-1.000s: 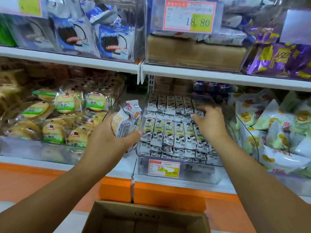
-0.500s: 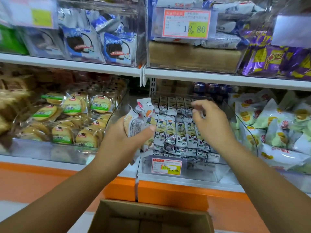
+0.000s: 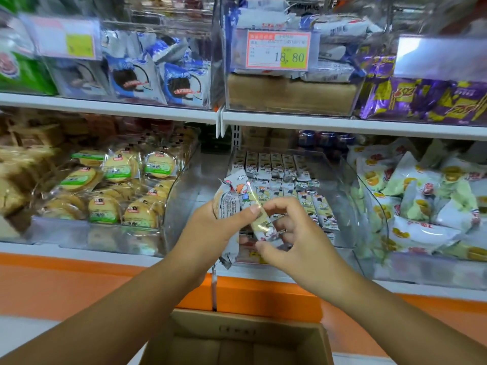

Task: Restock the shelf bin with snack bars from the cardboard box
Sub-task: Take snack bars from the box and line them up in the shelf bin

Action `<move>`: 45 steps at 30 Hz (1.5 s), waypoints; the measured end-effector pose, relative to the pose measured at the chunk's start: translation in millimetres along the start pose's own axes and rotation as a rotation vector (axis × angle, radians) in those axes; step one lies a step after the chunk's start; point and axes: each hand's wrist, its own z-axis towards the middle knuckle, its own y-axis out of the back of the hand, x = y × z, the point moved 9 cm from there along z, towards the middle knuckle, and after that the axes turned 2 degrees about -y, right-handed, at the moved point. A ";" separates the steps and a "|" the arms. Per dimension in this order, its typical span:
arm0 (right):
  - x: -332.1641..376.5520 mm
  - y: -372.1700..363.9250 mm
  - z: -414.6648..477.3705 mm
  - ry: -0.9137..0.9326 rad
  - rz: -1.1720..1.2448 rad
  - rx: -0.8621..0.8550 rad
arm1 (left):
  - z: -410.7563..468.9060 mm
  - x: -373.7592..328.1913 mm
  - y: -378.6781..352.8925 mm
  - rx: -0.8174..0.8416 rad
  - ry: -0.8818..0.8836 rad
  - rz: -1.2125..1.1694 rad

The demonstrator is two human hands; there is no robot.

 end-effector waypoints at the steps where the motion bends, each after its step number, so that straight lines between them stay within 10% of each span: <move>1: 0.4 3.5 0.5 0.014 -0.004 -0.011 | 0.7 0.3 0.6 -0.005 0.003 0.020; 13: -41.6 135.3 23.9 -0.108 -0.583 -0.599 | 22.7 3.2 21.8 -0.058 -0.111 0.241; 33: -136.8 126.7 110.6 -0.407 -0.839 0.028 | 33.4 28.1 15.6 0.052 0.067 0.004; 45: -46.3 99.0 68.9 -0.055 -0.588 -0.303 | 24.8 17.3 10.5 0.040 -0.018 0.161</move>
